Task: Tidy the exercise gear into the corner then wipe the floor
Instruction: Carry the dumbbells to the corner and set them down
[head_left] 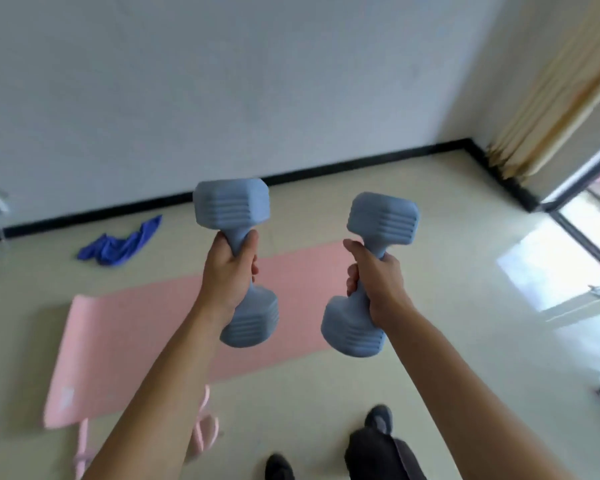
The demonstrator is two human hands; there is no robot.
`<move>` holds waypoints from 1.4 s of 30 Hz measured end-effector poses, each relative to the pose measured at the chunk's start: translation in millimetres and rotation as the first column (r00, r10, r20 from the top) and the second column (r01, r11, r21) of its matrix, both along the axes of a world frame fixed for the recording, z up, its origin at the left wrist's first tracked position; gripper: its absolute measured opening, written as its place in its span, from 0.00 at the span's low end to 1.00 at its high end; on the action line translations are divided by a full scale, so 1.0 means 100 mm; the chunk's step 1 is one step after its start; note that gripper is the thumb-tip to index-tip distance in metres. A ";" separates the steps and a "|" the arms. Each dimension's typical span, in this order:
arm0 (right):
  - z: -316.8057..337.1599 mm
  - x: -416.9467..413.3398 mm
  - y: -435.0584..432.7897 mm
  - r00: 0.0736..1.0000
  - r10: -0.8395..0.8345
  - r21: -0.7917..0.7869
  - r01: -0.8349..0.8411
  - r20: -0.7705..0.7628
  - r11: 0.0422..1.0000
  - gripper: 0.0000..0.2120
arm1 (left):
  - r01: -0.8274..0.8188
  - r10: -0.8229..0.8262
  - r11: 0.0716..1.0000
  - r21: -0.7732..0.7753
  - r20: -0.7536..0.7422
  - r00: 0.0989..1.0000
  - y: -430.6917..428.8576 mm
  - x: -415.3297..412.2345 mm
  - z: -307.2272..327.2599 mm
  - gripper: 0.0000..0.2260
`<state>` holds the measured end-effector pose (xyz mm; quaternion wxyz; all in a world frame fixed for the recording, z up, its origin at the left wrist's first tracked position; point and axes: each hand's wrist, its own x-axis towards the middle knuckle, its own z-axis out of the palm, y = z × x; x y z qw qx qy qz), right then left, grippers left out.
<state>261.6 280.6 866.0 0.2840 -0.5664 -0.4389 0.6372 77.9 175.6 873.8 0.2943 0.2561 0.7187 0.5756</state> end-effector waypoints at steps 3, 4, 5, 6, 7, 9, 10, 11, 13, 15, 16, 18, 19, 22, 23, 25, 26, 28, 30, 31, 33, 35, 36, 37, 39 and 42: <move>0.31 0.48 0.25 0.993 -0.099 0.067 0.103 -0.061 0.992 0.14 | 0.104 -0.100 0.990 0.097 -0.050 0.994 0.41 0.40 0.35 0.11; 0.39 0.65 0.34 0.989 -0.126 0.085 0.133 -0.075 0.987 0.15 | 0.135 -0.128 0.983 0.123 -0.062 0.990 0.55 0.55 0.44 0.11; 0.46 0.84 0.43 0.984 -0.153 0.102 0.162 -0.089 0.981 0.16 | 0.164 -0.156 0.976 0.144 -0.071 0.985 0.70 0.72 0.52 0.11; 0.50 1.03 0.53 0.978 -0.179 0.118 0.191 -0.102 0.975 0.17 | 0.192 -0.182 0.969 0.158 -0.076 0.980 0.85 0.91 0.57 0.11; 0.54 1.24 0.64 0.973 -0.204 0.132 0.218 -0.111 0.967 0.17 | 0.216 -0.205 0.962 0.168 -0.079 0.975 1.00 1.10 0.61 0.11; 0.56 1.68 0.89 0.963 -0.244 0.157 0.260 -0.113 0.953 0.17 | 0.255 -0.247 0.950 0.179 -0.071 0.967 1.33 1.53 0.64 0.11; 0.56 1.91 1.04 0.960 -0.257 0.169 0.274 -0.114 0.947 0.16 | 0.275 -0.268 0.944 0.181 -0.062 0.961 1.51 1.76 0.64 0.11; 0.55 2.15 1.20 0.957 -0.268 0.179 0.284 -0.112 0.942 0.16 | 0.295 -0.289 0.938 0.180 -0.056 0.956 1.71 1.99 0.64 0.11; 0.55 2.64 1.56 0.956 -0.281 0.203 0.291 -0.081 0.935 0.16 | 0.318 -0.315 0.932 0.171 -0.044 0.948 2.13 2.47 0.62 0.11; 0.57 3.11 1.91 0.956 -0.290 0.221 0.294 -0.052 0.930 0.15 | 0.333 -0.335 0.927 0.173 -0.015 0.942 2.53 2.95 0.61 0.10; 0.59 3.33 2.09 0.954 -0.296 0.226 0.298 -0.043 0.927 0.15 | 0.345 -0.351 0.922 0.175 0.002 0.936 2.72 3.17 0.60 0.10; 0.63 3.71 2.43 0.949 -0.313 0.243 0.309 -0.022 0.920 0.15 | 0.370 -0.380 0.914 0.167 0.033 0.924 3.07 3.57 0.60 0.10; 0.67 3.87 2.59 0.948 -0.319 0.253 0.312 -0.013 0.916 0.16 | 0.377 -0.388 0.913 0.159 0.045 0.921 3.21 3.74 0.61 0.10; 0.79 4.24 3.07 0.948 -0.319 0.275 0.312 -0.022 0.909 0.16 | 0.390 -0.404 0.907 0.157 0.070 0.912 3.69 4.13 0.67 0.11; 0.81 4.33 3.22 0.948 -0.318 0.278 0.314 -0.032 0.908 0.17 | 0.398 -0.411 0.905 0.154 0.066 0.909 3.87 4.22 0.68 0.11; 0.83 4.45 3.56 0.948 -0.313 0.281 0.316 -0.057 0.906 0.17 | 0.410 -0.421 0.899 0.152 0.047 0.906 4.24 4.36 0.71 0.10; 0.83 4.50 3.74 0.948 -0.310 0.280 0.317 -0.070 0.906 0.17 | 0.417 -0.428 0.895 0.157 0.036 0.903 4.45 4.42 0.72 0.10; 0.81 4.58 4.16 0.948 -0.303 0.272 0.318 -0.097 0.908 0.16 | 0.430 -0.438 0.886 0.172 0.013 0.899 4.88 4.53 0.73 0.10; 0.77 4.64 4.62 0.946 -0.300 0.266 0.321 -0.119 0.909 0.16 | 0.430 -0.436 0.882 0.194 -0.011 0.900 5.36 4.62 0.71 0.10; 0.75 4.67 4.88 0.946 -0.300 0.268 0.322 -0.120 0.908 0.15 | 0.432 -0.437 0.878 0.207 -0.021 0.899 5.62 4.65 0.70 0.10; 0.74 4.73 5.42 0.949 -0.291 0.285 0.313 -0.118 0.906 0.15 | 0.449 -0.451 0.863 0.233 -0.047 0.891 6.17 4.73 0.67 0.10; 0.76 4.77 6.01 0.952 -0.290 0.312 0.307 -0.099 0.899 0.16 | 0.471 -0.466 0.849 0.238 -0.079 0.881 6.75 4.79 0.66 0.09; 0.78 4.79 6.30 0.951 -0.298 0.321 0.307 -0.079 0.896 0.17 | 0.476 -0.470 0.848 0.234 -0.085 0.879 7.03 4.83 0.67 0.09; 0.80 4.82 6.56 0.952 -0.301 0.327 0.304 -0.060 0.895 0.18 | 0.473 -0.467 0.850 0.233 -0.082 0.880 7.31 4.85 0.68 0.09; 0.87 4.90 7.09 0.952 -0.301 0.325 0.302 -0.053 0.896 0.19 | 0.471 -0.468 0.850 0.233 -0.073 0.881 7.86 4.92 0.72 0.10; 0.92 5.08 7.86 0.944 -0.326 0.304 0.325 -0.049 0.895 0.18 | 0.476 -0.474 0.855 0.209 -0.062 0.878 8.66 5.03 0.79 0.10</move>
